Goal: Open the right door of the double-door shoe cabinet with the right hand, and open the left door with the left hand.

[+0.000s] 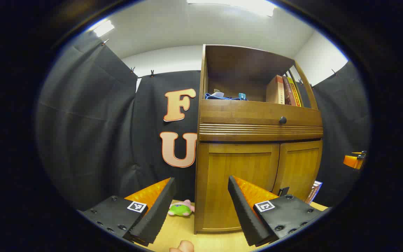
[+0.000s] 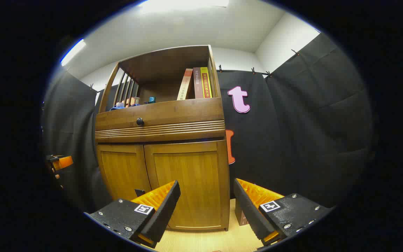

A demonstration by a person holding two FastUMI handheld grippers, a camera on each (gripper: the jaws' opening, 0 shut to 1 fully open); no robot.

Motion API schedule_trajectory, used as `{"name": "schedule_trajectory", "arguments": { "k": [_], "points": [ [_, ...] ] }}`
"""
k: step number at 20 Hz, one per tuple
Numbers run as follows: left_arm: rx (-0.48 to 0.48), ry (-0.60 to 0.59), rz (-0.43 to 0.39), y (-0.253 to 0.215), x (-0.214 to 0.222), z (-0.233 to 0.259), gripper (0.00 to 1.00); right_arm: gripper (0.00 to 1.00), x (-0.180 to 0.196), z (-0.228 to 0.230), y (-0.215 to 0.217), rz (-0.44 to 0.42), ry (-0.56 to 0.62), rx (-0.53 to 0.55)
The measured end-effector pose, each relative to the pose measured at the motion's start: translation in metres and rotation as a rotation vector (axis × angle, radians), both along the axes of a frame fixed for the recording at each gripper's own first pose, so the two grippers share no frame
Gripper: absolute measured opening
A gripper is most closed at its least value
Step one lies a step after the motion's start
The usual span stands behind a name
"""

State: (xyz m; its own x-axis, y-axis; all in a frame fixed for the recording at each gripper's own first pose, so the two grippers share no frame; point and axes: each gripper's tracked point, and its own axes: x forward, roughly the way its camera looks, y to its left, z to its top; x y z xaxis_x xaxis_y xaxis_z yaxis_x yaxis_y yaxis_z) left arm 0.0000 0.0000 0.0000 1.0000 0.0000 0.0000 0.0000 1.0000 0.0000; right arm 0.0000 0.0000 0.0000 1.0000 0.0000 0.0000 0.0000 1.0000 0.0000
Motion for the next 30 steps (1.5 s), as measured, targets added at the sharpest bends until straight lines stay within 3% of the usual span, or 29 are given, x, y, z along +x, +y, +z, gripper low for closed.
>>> {"name": "schedule_trajectory", "arguments": {
  "k": [6, 7, 8, 11, 12, 14, 19, 21, 22, 24, 26, 27, 28, 30],
  "points": [
    [-0.032, -0.021, 0.052, 0.024, 0.007, 0.014, 0.98, 1.00, -0.001, -0.006, 0.017, 0.016, 0.013, -0.030],
    [-0.034, -0.014, 0.050, 0.026, 0.005, 0.009, 0.95, 0.95, 0.000, -0.006, 0.019, 0.019, 0.011, -0.031],
    [-0.042, -0.002, 0.039, 0.024, 0.004, 0.003, 0.95, 1.00, 0.002, -0.006, 0.021, 0.022, 0.012, -0.032],
    [-0.035, 0.024, 0.019, 0.023, 0.001, -0.007, 0.95, 1.00, 0.007, -0.002, 0.023, 0.026, 0.007, -0.035],
    [-0.020, 0.017, 0.022, 0.025, 0.001, -0.005, 0.95, 0.95, 0.008, -0.001, 0.022, 0.025, 0.000, -0.033],
    [0.000, 0.008, 0.019, 0.024, 0.000, -0.004, 0.97, 1.00, 0.007, 0.000, 0.020, 0.015, -0.004, -0.028],
    [-0.008, 0.030, -0.034, 0.010, 0.000, -0.013, 0.95, 1.00, 0.009, -0.004, 0.013, -0.012, 0.006, -0.038],
    [-0.019, 0.037, -0.052, 0.006, 0.000, -0.014, 0.96, 0.95, 0.007, -0.006, 0.013, -0.012, 0.013, -0.036],
    [-0.021, 0.033, -0.049, 0.006, -0.001, -0.012, 0.96, 1.00, 0.007, -0.007, 0.014, -0.012, 0.016, -0.037],
    [-0.021, 0.023, -0.039, 0.010, -0.001, -0.009, 0.97, 0.95, 0.002, -0.005, 0.013, -0.013, 0.012, -0.041],
    [-0.020, 0.025, -0.042, 0.008, -0.005, -0.009, 0.96, 1.00, 0.000, -0.001, 0.013, -0.013, 0.004, -0.042],
    [-0.018, 0.026, -0.044, 0.007, -0.006, -0.008, 0.98, 0.95, -0.003, 0.001, 0.012, -0.013, 0.000, -0.039],
    [-0.016, 0.024, -0.045, 0.007, -0.007, -0.007, 0.95, 1.00, -0.005, 0.002, 0.012, -0.014, -0.002, -0.037],
    [-0.014, 0.019, -0.041, 0.008, -0.010, -0.005, 0.95, 1.00, -0.006, 0.001, 0.012, -0.016, -0.002, -0.038]
  ]
}}
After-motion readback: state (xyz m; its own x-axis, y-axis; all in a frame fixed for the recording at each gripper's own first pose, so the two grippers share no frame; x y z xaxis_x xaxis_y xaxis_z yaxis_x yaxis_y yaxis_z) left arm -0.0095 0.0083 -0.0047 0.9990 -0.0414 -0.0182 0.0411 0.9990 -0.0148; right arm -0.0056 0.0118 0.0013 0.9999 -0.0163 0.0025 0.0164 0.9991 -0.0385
